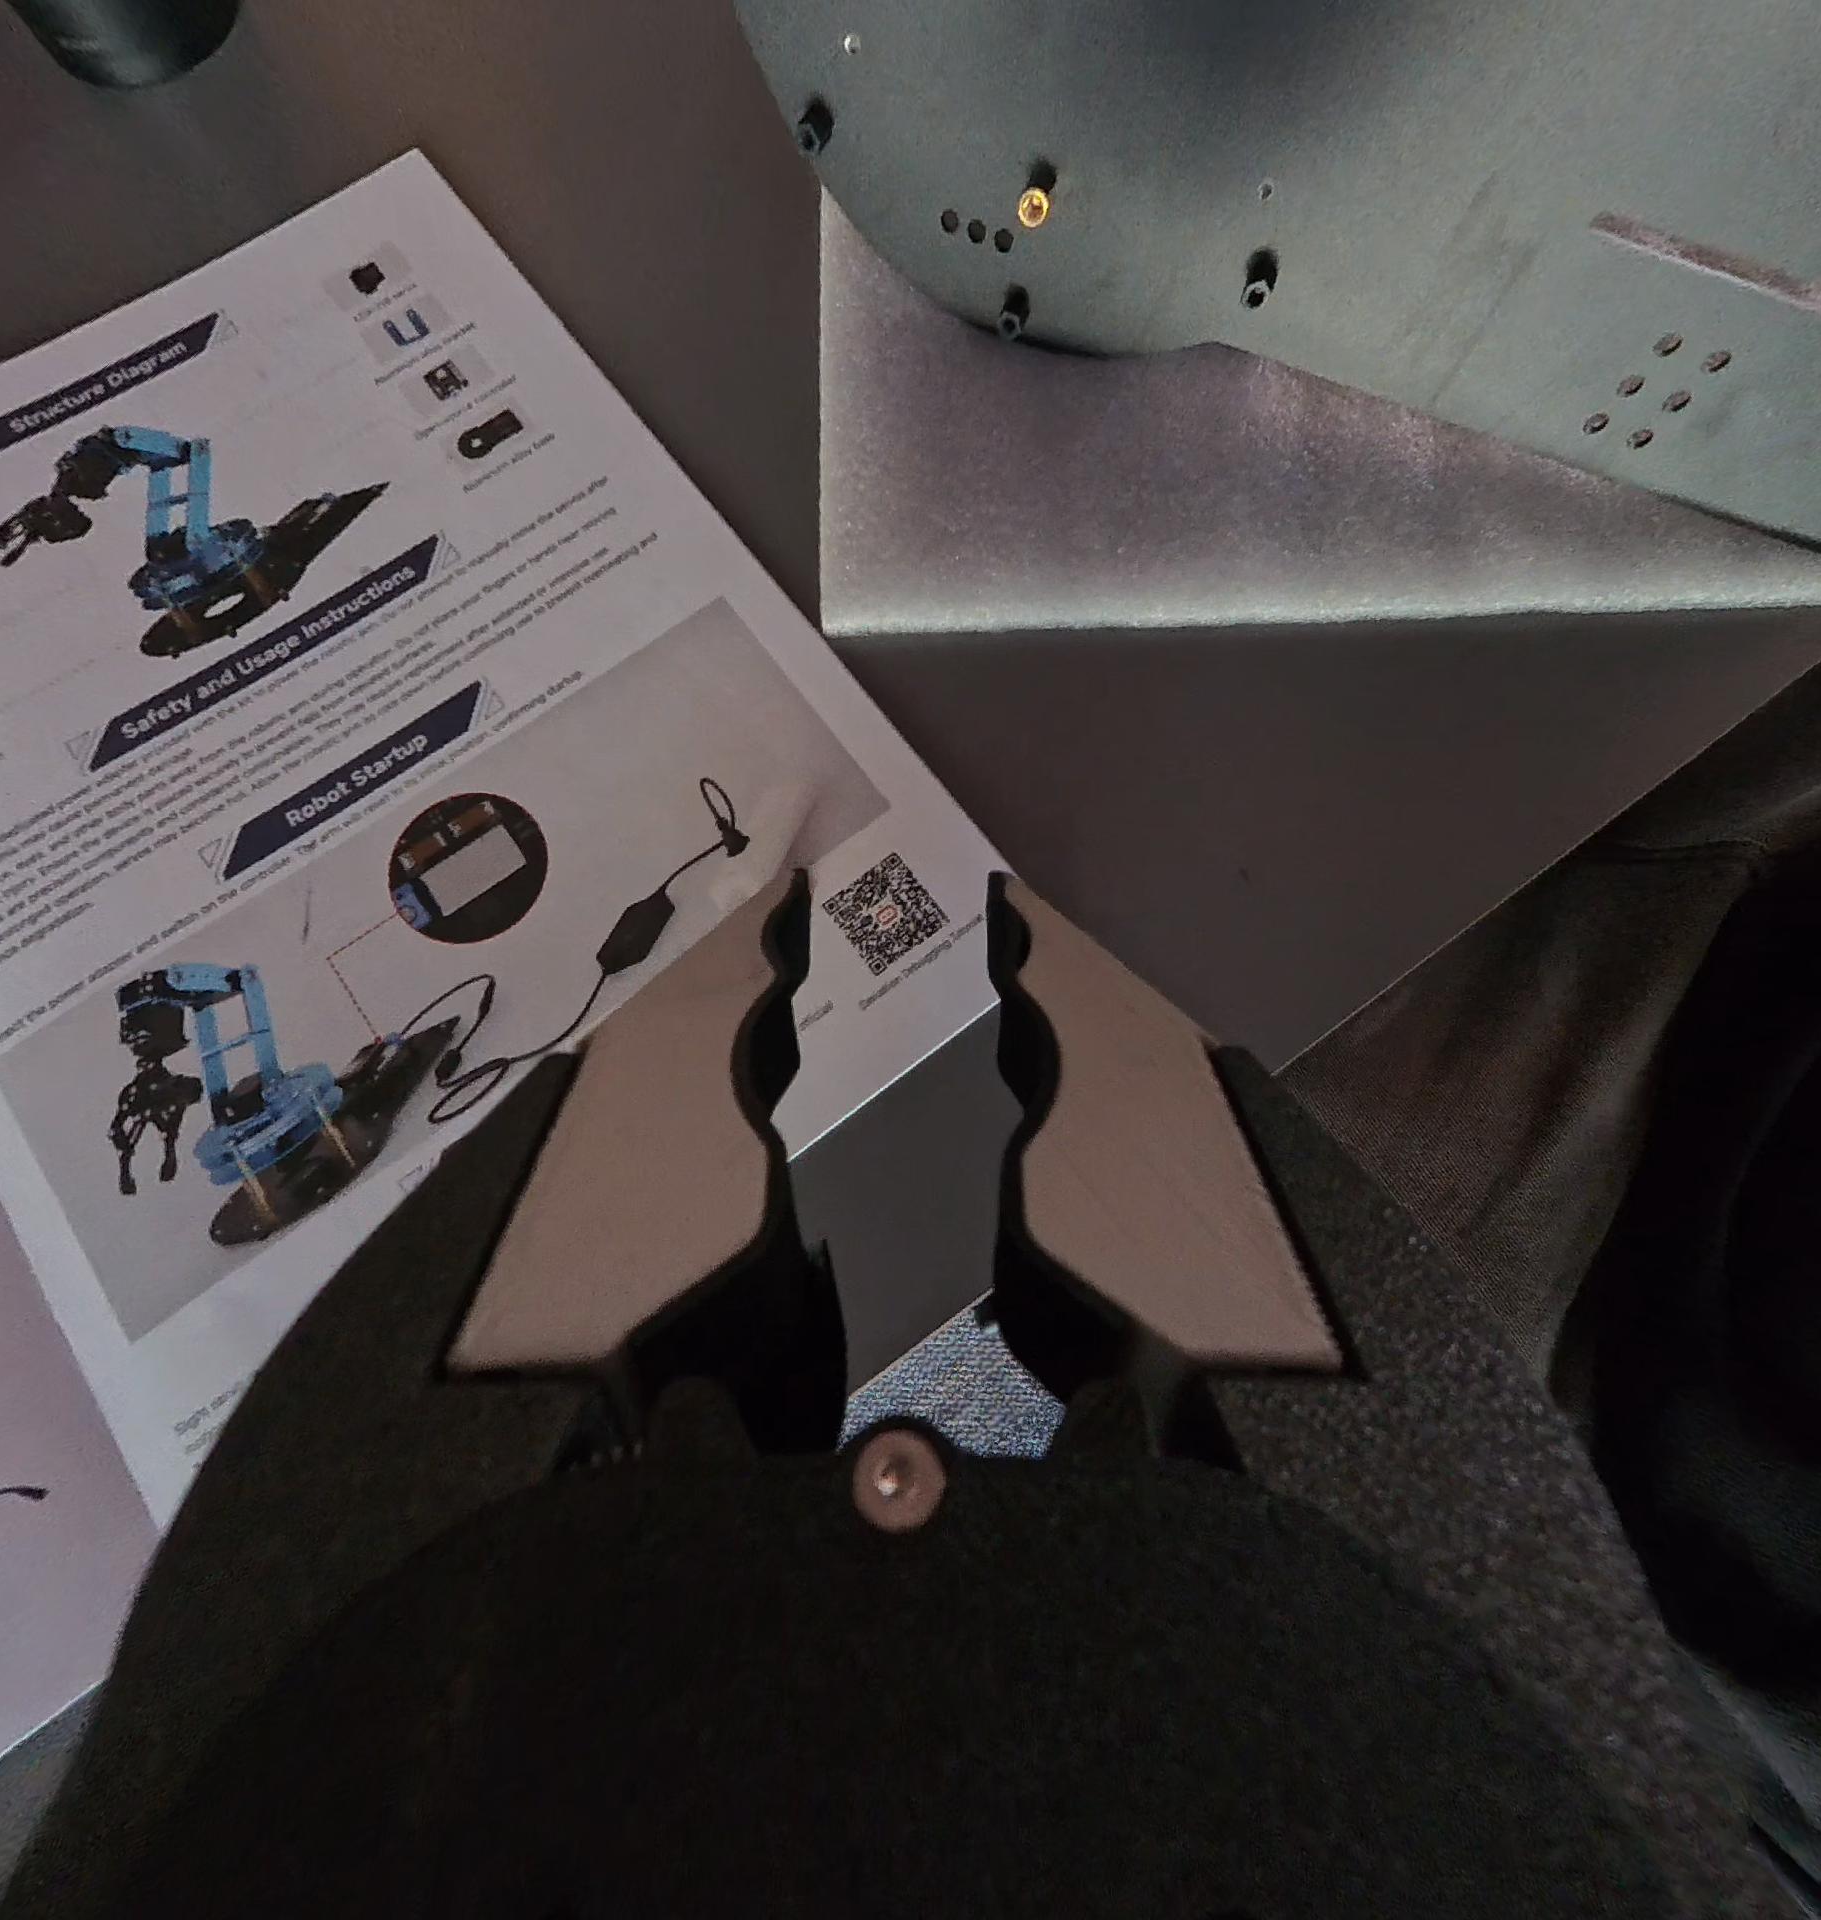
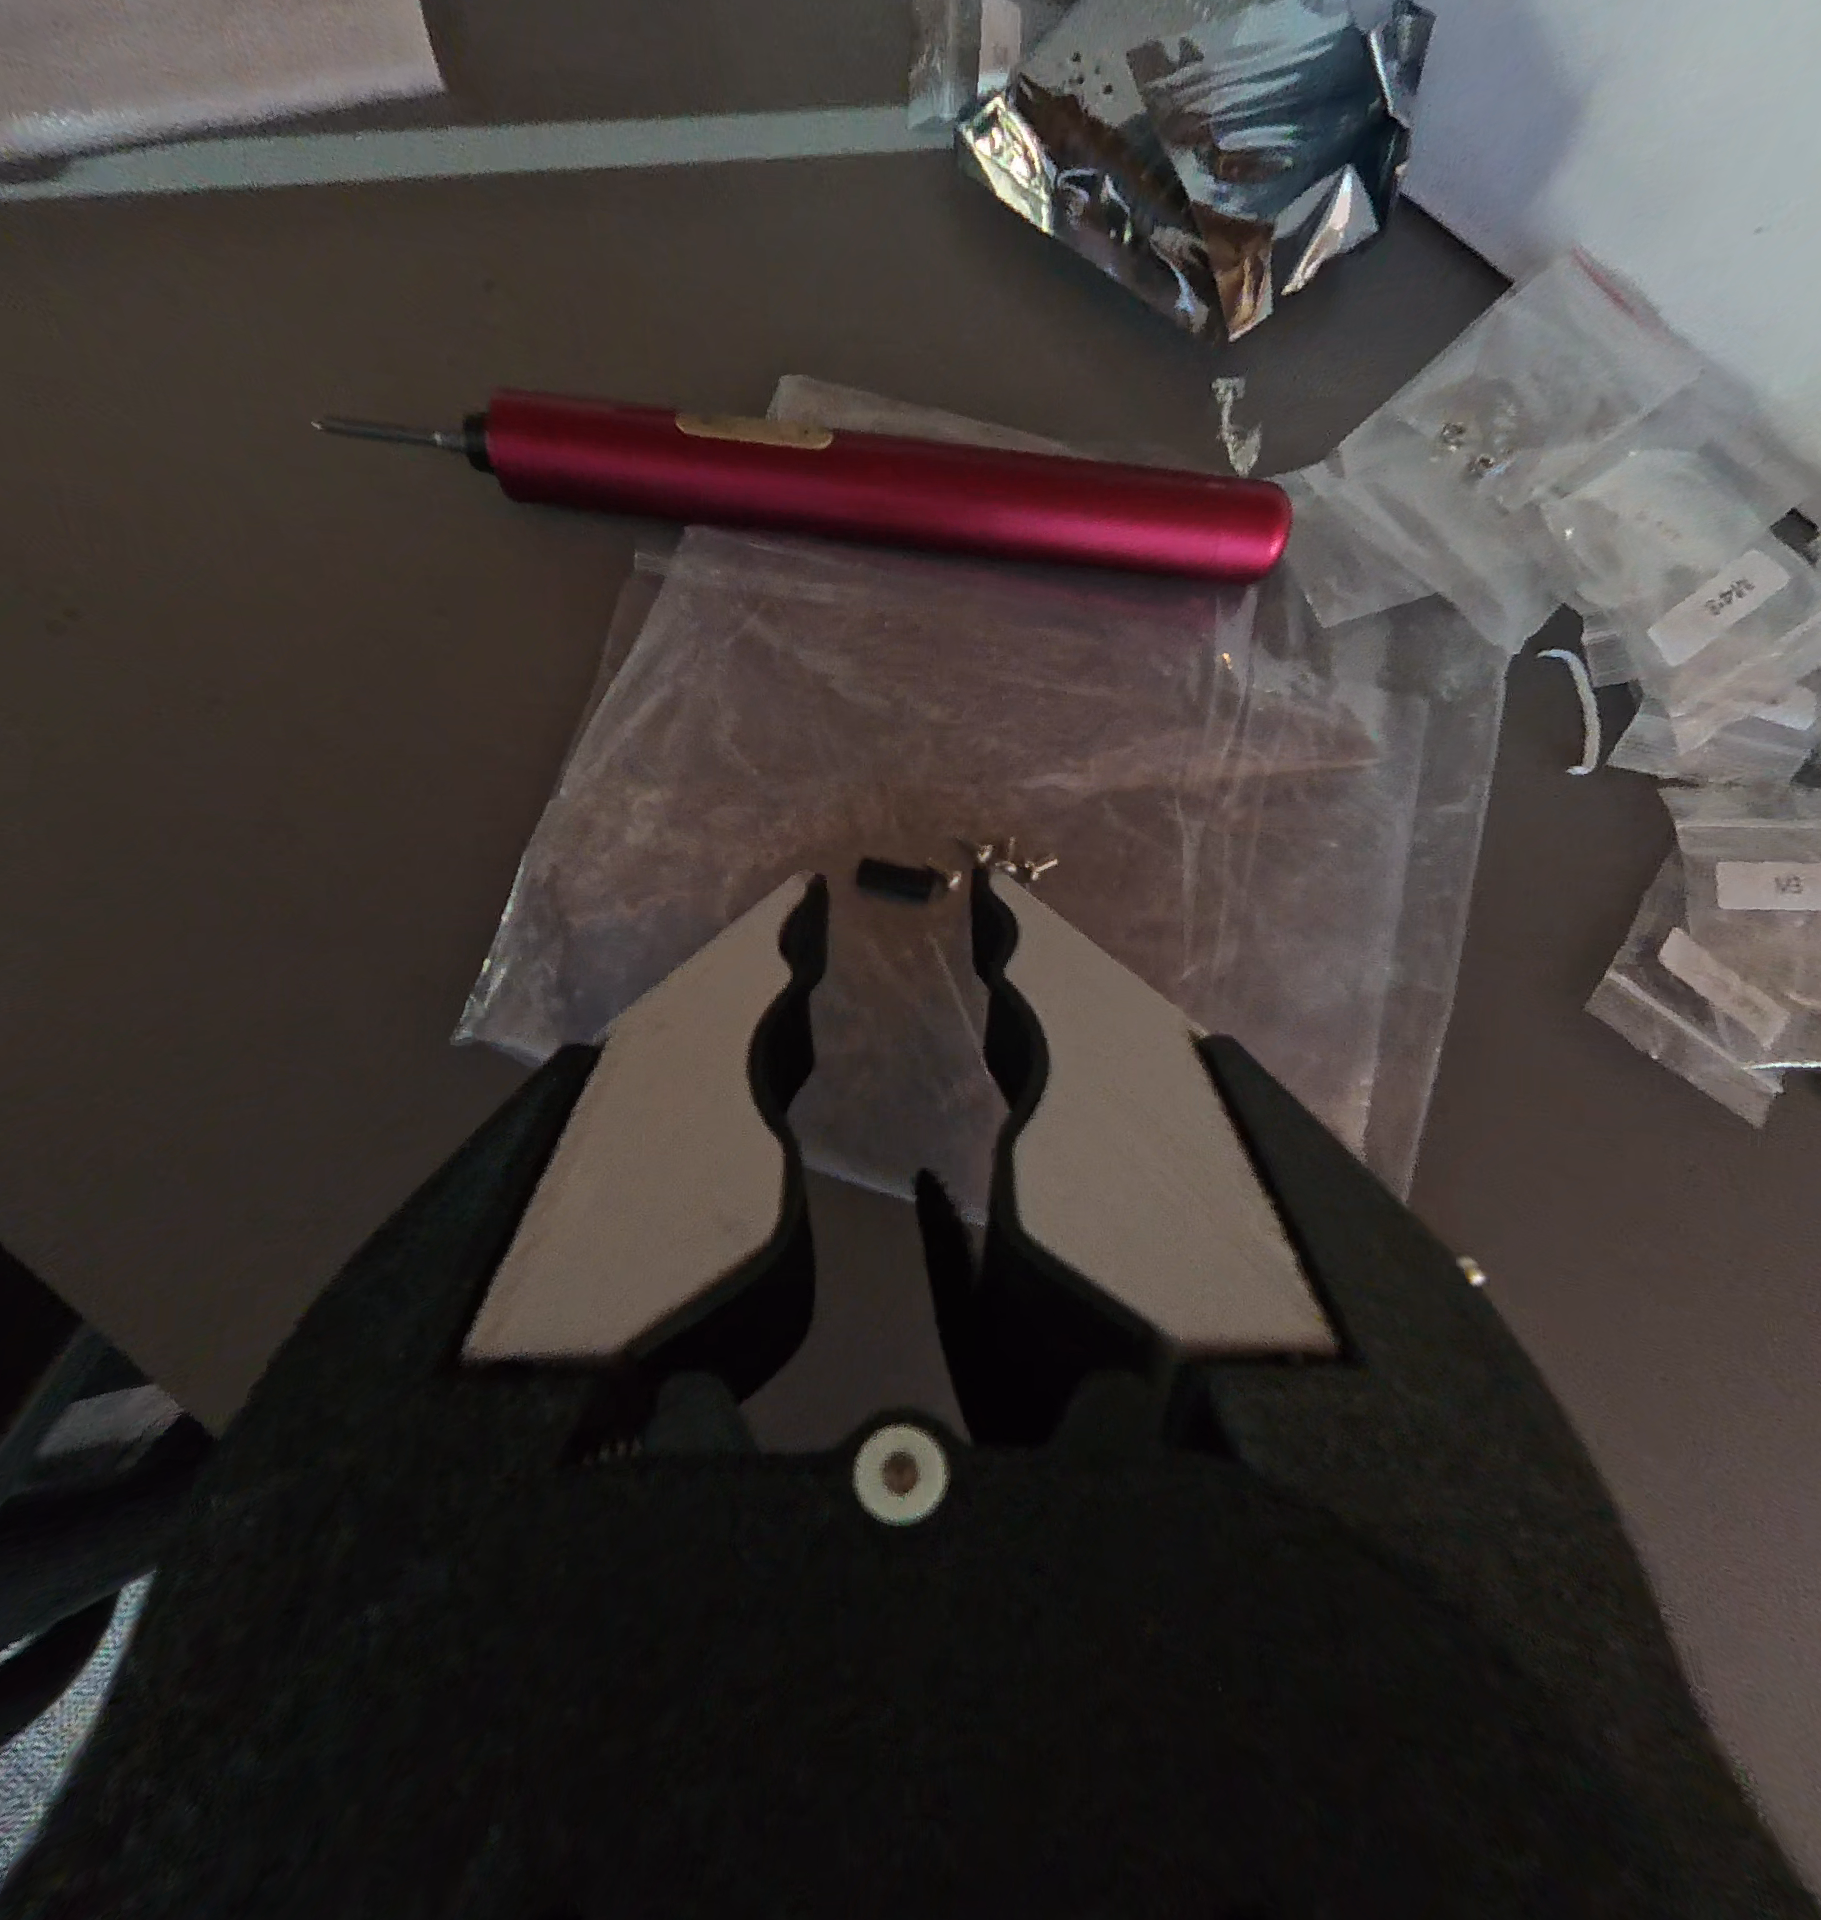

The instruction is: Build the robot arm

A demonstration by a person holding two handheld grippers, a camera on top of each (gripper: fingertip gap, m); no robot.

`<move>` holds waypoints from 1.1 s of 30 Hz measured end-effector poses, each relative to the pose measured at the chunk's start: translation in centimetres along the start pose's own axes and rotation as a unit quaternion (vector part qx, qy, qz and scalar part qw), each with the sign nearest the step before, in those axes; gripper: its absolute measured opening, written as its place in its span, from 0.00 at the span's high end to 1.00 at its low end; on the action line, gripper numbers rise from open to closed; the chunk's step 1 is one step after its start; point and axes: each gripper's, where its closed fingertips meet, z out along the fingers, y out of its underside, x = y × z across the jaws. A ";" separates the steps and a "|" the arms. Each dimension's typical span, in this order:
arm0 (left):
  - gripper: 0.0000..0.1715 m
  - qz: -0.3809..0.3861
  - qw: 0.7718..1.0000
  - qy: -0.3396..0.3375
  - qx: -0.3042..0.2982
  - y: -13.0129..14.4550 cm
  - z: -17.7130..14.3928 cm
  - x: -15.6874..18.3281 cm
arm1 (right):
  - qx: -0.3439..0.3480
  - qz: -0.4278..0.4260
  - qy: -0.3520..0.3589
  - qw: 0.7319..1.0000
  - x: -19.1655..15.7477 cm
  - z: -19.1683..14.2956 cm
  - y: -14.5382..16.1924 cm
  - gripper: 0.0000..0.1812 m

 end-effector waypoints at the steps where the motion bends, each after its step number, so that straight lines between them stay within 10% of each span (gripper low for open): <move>1: 0.81 -0.004 1.000 -0.001 0.000 0.1 0.0 -0.1 | 0.002 0.005 -0.005 1.000 -0.2 0.0 0.0 0.86; 19: 0.81 -0.024 1.000 -0.004 -0.002 1.0 0.1 -1.1 | 0.021 -0.009 0.019 1.000 -1.6 -0.7 -2.4 0.92; 26: 0.81 -0.027 1.000 -0.002 0.010 0.5 0.2 -0.8 | 0.107 -0.130 -0.159 0.973 -18.0 5.2 -15.5 0.92; 33: 0.81 -0.031 0.999 -0.008 -0.004 1.4 -0.6 0.2 | 0.011 -0.188 -0.205 0.960 -27.4 14.7 -16.7 0.92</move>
